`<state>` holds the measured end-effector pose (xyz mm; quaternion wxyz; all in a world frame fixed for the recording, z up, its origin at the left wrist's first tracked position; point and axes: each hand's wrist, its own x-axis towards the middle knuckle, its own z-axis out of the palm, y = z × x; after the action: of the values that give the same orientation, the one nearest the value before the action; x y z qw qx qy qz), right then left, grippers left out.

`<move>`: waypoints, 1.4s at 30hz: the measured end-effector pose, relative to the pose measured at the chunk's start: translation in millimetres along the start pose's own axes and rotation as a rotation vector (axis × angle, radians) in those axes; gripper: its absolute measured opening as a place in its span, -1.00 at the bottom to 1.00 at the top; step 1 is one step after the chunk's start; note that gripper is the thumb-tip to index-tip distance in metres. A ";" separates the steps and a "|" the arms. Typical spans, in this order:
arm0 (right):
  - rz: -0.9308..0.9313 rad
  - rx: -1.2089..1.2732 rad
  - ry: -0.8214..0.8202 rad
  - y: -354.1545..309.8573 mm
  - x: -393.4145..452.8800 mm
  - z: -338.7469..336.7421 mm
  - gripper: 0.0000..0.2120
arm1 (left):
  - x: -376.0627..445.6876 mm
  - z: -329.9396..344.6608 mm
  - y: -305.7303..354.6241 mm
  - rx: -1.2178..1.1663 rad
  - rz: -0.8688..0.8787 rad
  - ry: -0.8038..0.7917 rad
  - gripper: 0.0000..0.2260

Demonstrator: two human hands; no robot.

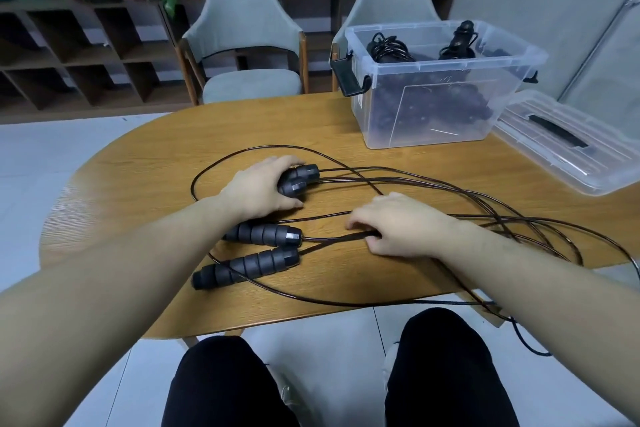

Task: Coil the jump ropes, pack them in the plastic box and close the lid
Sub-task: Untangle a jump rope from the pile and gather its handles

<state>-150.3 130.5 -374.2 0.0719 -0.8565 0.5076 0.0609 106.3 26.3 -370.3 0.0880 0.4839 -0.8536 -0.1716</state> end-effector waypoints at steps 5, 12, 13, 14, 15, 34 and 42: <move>0.187 0.410 0.151 9.8 -8.1 -20.2 -0.76 | -7.4 5.7 -6.2 0.029 -0.046 -0.034 -0.42; 0.423 1.070 0.479 27.1 -14.5 -64.9 -0.80 | -36.9 -2.4 52.8 -0.329 0.129 0.063 -0.33; 0.408 1.086 0.498 26.0 -14.2 -72.1 -0.79 | -39.4 -2.4 65.6 -0.306 0.146 0.050 -0.22; 0.384 1.095 0.512 23.6 -14.6 -80.3 -0.77 | -39.4 0.1 76.4 -0.280 0.145 0.063 -0.13; 0.353 1.102 0.526 21.7 -14.6 -87.6 -0.76 | -38.0 3.4 85.9 -0.259 0.127 0.100 -0.08; 0.392 0.872 0.176 47.5 -87.0 -70.9 -0.62 | -17.7 -40.8 76.4 -1.622 -0.673 0.722 -0.85; 0.610 0.385 0.010 97.2 -112.2 -14.8 -0.61 | -27.0 -49.7 55.0 -2.094 -0.632 0.792 -0.62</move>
<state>-288.8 178.2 -345.7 0.2079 -0.6367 0.7423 -0.0212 92.2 65.1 -303.1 0.6588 0.3857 -0.0484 -0.6441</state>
